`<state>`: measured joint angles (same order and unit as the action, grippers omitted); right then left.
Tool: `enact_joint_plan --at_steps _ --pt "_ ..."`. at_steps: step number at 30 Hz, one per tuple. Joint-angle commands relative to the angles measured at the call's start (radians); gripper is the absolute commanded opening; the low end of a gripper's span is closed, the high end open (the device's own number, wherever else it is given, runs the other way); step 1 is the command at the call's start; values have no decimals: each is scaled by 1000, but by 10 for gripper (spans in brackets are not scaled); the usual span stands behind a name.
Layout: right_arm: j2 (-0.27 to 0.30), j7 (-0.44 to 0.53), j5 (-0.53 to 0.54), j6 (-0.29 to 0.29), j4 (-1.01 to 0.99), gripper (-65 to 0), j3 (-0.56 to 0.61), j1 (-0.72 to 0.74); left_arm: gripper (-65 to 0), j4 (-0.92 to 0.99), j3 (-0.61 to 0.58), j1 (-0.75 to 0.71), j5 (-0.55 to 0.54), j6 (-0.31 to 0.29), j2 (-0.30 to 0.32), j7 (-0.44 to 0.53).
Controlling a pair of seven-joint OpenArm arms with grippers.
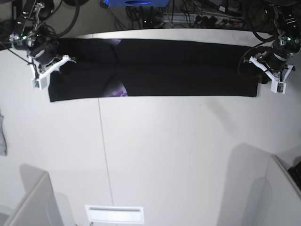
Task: Fold the T-shirt properly
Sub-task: 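Lower the folded hem onto the collar edge and release, then grasp both ends of the folded black strip with both grippers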
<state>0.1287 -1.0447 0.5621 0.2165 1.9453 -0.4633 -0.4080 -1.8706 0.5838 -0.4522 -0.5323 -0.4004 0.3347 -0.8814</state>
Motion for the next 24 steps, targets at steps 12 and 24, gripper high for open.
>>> enact_joint_plan --at_steps 12,24 --pt "10 215 -76 4 27 -452 2 -50 -230 -25 12 -10 -15 1 -24 21" --pt "-30 306 -78 39 -102 -650 24 -27 -650 55 5 49 42 1 -128 24"
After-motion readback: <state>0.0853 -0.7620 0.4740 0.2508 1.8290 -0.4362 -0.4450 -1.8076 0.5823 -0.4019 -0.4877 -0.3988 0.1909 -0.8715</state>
